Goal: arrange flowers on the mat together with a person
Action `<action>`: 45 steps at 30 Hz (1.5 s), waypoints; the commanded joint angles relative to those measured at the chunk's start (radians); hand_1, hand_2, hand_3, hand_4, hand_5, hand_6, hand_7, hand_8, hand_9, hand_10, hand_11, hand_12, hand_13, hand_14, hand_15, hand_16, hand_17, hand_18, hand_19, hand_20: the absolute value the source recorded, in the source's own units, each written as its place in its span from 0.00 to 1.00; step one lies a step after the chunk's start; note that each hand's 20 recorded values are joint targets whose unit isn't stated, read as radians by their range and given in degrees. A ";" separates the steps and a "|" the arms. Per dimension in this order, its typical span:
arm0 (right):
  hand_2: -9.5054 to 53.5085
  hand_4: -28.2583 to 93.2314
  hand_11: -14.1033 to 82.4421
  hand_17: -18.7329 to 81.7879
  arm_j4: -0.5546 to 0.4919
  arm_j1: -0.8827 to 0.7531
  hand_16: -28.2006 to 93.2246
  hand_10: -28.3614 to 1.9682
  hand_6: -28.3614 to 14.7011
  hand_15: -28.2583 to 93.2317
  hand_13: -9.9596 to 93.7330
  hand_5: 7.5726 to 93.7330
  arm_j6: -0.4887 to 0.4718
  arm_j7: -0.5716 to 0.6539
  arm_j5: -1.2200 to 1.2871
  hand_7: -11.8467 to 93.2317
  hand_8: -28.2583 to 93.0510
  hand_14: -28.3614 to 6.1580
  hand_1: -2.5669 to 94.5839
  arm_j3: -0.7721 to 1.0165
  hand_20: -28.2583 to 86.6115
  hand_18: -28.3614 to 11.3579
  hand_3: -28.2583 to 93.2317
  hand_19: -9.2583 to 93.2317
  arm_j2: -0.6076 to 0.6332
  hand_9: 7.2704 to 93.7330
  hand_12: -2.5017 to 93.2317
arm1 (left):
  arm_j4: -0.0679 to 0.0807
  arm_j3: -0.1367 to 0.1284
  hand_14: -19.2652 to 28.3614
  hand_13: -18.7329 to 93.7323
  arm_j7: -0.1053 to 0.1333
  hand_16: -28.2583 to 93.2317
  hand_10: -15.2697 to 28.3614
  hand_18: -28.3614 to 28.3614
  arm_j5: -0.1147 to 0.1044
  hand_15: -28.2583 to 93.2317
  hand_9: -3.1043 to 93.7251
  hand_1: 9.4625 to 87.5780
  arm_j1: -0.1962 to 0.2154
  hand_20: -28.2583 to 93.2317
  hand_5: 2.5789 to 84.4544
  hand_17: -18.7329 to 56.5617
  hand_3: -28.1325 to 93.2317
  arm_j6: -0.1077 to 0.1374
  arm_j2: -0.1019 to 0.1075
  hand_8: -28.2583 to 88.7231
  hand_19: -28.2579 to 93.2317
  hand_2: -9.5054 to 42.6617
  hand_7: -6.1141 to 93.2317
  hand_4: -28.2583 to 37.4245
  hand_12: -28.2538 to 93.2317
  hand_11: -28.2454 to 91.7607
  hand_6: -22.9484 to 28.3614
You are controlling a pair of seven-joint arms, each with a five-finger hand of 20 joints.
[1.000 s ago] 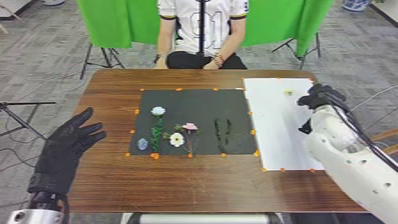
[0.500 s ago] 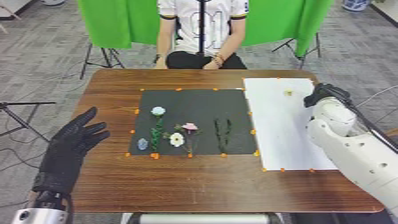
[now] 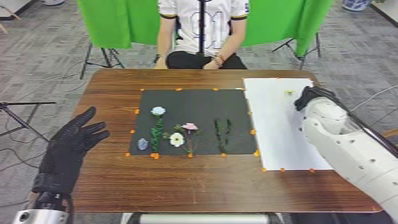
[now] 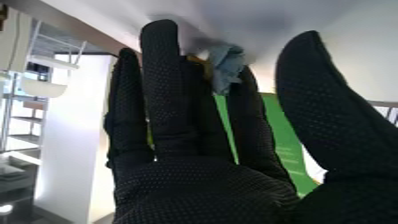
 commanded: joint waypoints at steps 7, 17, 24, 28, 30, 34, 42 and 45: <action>0.00 0.00 0.25 0.58 0.012 -0.038 0.48 0.75 0.72 0.55 0.85 0.76 0.113 0.019 -0.074 0.36 0.22 0.83 0.65 -0.042 0.25 0.45 0.77 0.81 -0.002 0.90 0.37 | 0.009 0.006 0.95 0.36 -0.003 0.16 0.78 0.94 0.002 0.64 0.36 0.12 0.007 0.32 0.35 0.11 0.87 -0.003 -0.016 0.15 0.63 0.28 0.21 0.00 0.33 0.44 0.55; 0.00 0.00 0.26 0.63 -0.136 -0.069 0.48 0.80 0.72 0.57 0.90 0.83 0.289 -0.002 -0.118 0.37 0.24 0.82 0.67 -0.019 0.25 0.45 0.77 0.85 0.002 0.97 0.40 | 0.002 -0.006 0.95 0.36 -0.016 0.16 0.77 0.94 -0.007 0.63 0.36 0.11 0.012 0.32 0.35 0.11 0.87 0.011 -0.014 0.15 0.63 0.27 0.21 0.00 0.32 0.43 0.55; 0.00 0.00 0.26 0.62 -0.277 -0.051 0.47 0.81 0.72 0.59 0.91 0.83 0.346 -0.067 -0.113 0.37 0.24 0.81 0.66 -0.044 0.24 0.43 0.77 0.87 -0.023 0.97 0.41 | -0.005 -0.020 0.95 0.37 -0.040 0.16 0.78 0.94 0.005 0.63 0.36 0.11 0.013 0.32 0.35 0.11 0.87 0.004 -0.034 0.15 0.63 0.27 0.21 0.00 0.33 0.43 0.55; 0.00 0.00 0.26 0.62 -0.350 -0.040 0.47 0.81 0.71 0.60 0.91 0.83 0.350 -0.106 -0.072 0.37 0.24 0.81 0.67 -0.064 0.24 0.43 0.77 0.88 -0.062 0.97 0.41 | -0.007 -0.022 0.95 0.37 -0.038 0.16 0.78 0.94 0.008 0.63 0.36 0.11 0.018 0.32 0.35 0.11 0.87 0.003 -0.036 0.15 0.63 0.28 0.20 0.00 0.33 0.43 0.55; 0.00 0.00 0.26 0.62 -0.376 -0.037 0.47 0.80 0.71 0.60 0.91 0.83 0.346 -0.127 -0.051 0.37 0.25 0.82 0.67 -0.076 0.23 0.43 0.78 0.89 -0.091 0.97 0.41 | -0.006 -0.020 0.95 0.37 -0.034 0.16 0.78 0.94 0.008 0.63 0.36 0.11 0.017 0.32 0.35 0.11 0.87 0.005 -0.034 0.15 0.63 0.28 0.20 0.00 0.33 0.43 0.55; 0.00 0.00 0.27 0.60 -0.378 -0.035 0.47 0.79 0.71 0.61 0.90 0.83 0.328 -0.155 -0.026 0.37 0.25 0.81 0.66 -0.108 0.23 0.41 0.78 0.89 -0.167 0.96 0.42 | -0.003 -0.013 0.95 0.36 -0.038 0.16 0.78 0.94 0.011 0.63 0.36 0.11 0.009 0.32 0.35 0.11 0.87 0.003 -0.034 0.15 0.63 0.28 0.20 0.00 0.33 0.43 0.55; 0.00 0.00 0.28 0.58 -0.329 -0.065 0.46 0.77 0.71 0.64 0.88 0.81 0.247 -0.144 -0.045 0.38 0.25 0.78 0.65 -0.173 0.22 0.40 0.79 0.90 -0.239 0.95 0.43 | 0.005 -0.006 0.95 0.36 -0.063 0.16 0.78 0.94 0.018 0.63 0.35 0.11 -0.022 0.32 0.35 0.11 0.86 -0.019 -0.033 0.16 0.64 0.28 0.19 0.00 0.33 0.43 0.55; 0.00 0.00 0.29 0.58 -0.326 -0.083 0.46 0.76 0.71 0.65 0.87 0.81 0.209 -0.136 -0.084 0.39 0.24 0.77 0.65 -0.181 0.22 0.39 0.79 0.90 -0.232 0.95 0.43 | 0.006 -0.009 0.95 0.36 -0.073 0.16 0.78 0.94 0.021 0.63 0.35 0.11 -0.026 0.32 0.35 0.11 0.86 -0.024 -0.036 0.16 0.64 0.28 0.19 0.00 0.33 0.43 0.56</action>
